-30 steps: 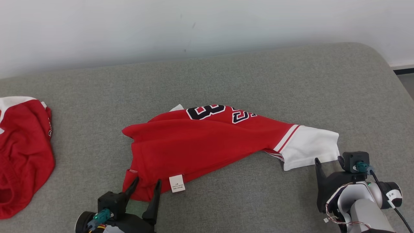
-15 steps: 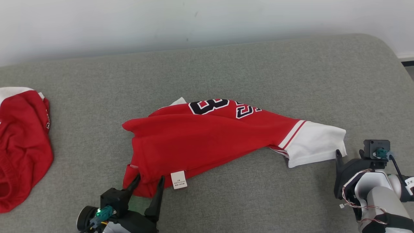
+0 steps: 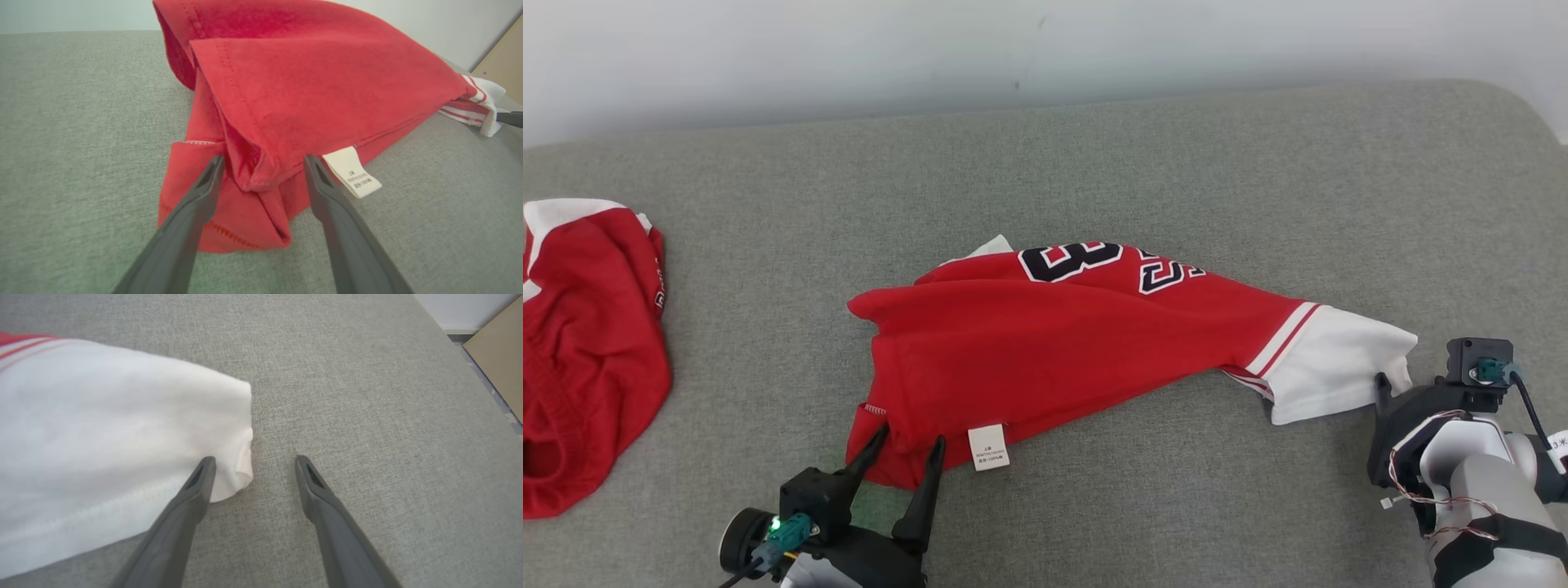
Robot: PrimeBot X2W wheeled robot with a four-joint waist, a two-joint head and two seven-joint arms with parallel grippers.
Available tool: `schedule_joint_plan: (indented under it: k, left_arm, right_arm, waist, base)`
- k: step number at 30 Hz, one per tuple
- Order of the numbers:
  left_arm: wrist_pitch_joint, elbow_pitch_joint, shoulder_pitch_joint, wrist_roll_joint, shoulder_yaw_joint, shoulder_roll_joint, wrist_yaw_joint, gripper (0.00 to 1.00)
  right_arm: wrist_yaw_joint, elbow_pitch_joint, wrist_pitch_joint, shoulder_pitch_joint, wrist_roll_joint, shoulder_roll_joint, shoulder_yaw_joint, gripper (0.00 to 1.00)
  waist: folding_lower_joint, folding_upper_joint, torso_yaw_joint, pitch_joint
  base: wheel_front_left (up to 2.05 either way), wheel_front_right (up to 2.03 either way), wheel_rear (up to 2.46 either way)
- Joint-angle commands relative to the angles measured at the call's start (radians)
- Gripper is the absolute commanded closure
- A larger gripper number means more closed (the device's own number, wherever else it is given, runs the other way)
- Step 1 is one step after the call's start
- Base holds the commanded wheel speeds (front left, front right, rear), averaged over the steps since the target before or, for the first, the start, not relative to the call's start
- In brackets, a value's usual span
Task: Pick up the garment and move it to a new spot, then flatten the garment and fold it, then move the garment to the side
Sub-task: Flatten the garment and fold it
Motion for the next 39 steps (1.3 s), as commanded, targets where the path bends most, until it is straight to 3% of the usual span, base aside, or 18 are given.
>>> schedule_joint_plan:
  k: [1,3,4,6,8,9,10,11,12,13,23,29,35,39]
  left_arm:
    - [0.0,-0.005,-0.012,-0.005,-0.002,0.005,0.002,0.0]
    - [-0.001,-0.015,-0.01,-0.001,-0.006,0.004,0.004,0.0]
    - [-0.001,-0.02,-0.008,0.0,-0.007,0.005,0.008,0.0]
    - [0.003,-0.03,-0.003,0.0,-0.01,0.006,0.011,0.0]
    - [0.005,-0.04,0.006,-0.002,-0.013,0.009,0.011,0.0]
    - [0.007,-0.044,0.01,-0.004,-0.015,0.011,0.01,0.2]
    - [0.008,-0.048,0.012,-0.003,-0.017,0.013,0.01,0.52]
    - [0.008,-0.053,0.016,-0.003,-0.019,0.013,0.011,0.75]
    - [0.009,-0.056,0.02,-0.003,-0.02,0.015,0.012,0.91]
    - [0.01,-0.06,0.026,-0.003,-0.022,0.017,0.012,1.0]
    - [0.021,-0.09,0.048,-0.023,-0.027,0.028,0.012,1.0]
    - [0.01,-0.149,0.043,-0.097,0.02,0.022,0.009,1.0]
    - [0.074,-0.241,-0.032,-0.302,0.118,0.017,0.0,1.0]
    - [0.182,-0.279,-0.132,-0.409,0.163,0.066,-0.004,1.0]
  right_arm:
    - [0.001,0.013,0.006,0.0,-0.007,0.005,-0.002,0.0]
    - [0.001,0.024,0.003,-0.004,-0.013,0.008,-0.009,0.01]
    - [0.001,0.031,0.003,-0.006,-0.016,0.009,-0.013,0.33]
    - [0.001,0.042,0.002,-0.01,-0.019,0.009,-0.018,0.66]
    - [-0.001,0.055,-0.001,-0.011,-0.022,0.006,-0.024,0.89]
    - [-0.001,0.061,-0.004,-0.012,-0.024,0.006,-0.023,1.0]
    - [-0.001,0.067,-0.007,-0.013,-0.025,0.005,-0.025,1.0]
    - [-0.001,0.072,-0.009,-0.015,-0.026,0.005,-0.024,1.0]
    - [-0.001,0.077,-0.013,-0.016,-0.026,0.005,-0.025,1.0]
    - [-0.001,0.082,-0.016,-0.017,-0.027,0.006,-0.025,1.0]
    - [0.0,0.103,-0.092,-0.049,0.023,0.025,-0.018,1.0]
    - [0.0,0.119,-0.151,-0.099,0.207,0.05,0.03,1.0]
    - [0.0,0.022,-0.115,-0.174,0.48,0.057,0.226,1.0]
    - [0.0,-0.115,-0.017,-0.214,0.688,0.059,0.362,1.0]
  waist:
    - [0.0001,-0.0001,0.002,0.005]
    - [0.0001,-0.0001,0.003,0.009]
    - [0.0001,-0.0001,0.003,0.011]
    - [0.0001,-0.0001,0.005,0.012]
    - [0.0001,-0.0001,0.007,0.011]
    - [0.0001,-0.0001,0.007,0.01]
    - [0.0001,-0.0001,0.008,0.009]
    - [0.0001,-0.0001,0.009,0.007]
    - [0.0001,-0.0001,0.009,0.005]
    - [0.0001,-0.0001,0.01,0.002]
    - [0.0001,-0.0001,0.014,-0.043]
    - [0.0001,-0.0001,0.006,-0.073]
    - [0.0001,-0.0001,-0.032,-0.077]
    - [0.0001,-0.0001,-0.075,-0.048]
  base:
    - [0.0,0.0,0.0]
    - [0.0,0.0,0.0]
    - [0.0,0.0,0.0]
    - [0.0,0.0,0.0]
    - [0.0,0.0,0.0]
    - [0.0,0.0,0.0]
    - [0.0,0.0,0.0]
    - [0.0,0.0,0.0]
    - [0.0,0.0,0.0]
    - [0.0,0.0,0.0]
    - [0.0,0.0,0.0]
    - [0.0,0.0,0.0]
    - [0.0,0.0,0.0]
    - [0.0,0.0,0.0]
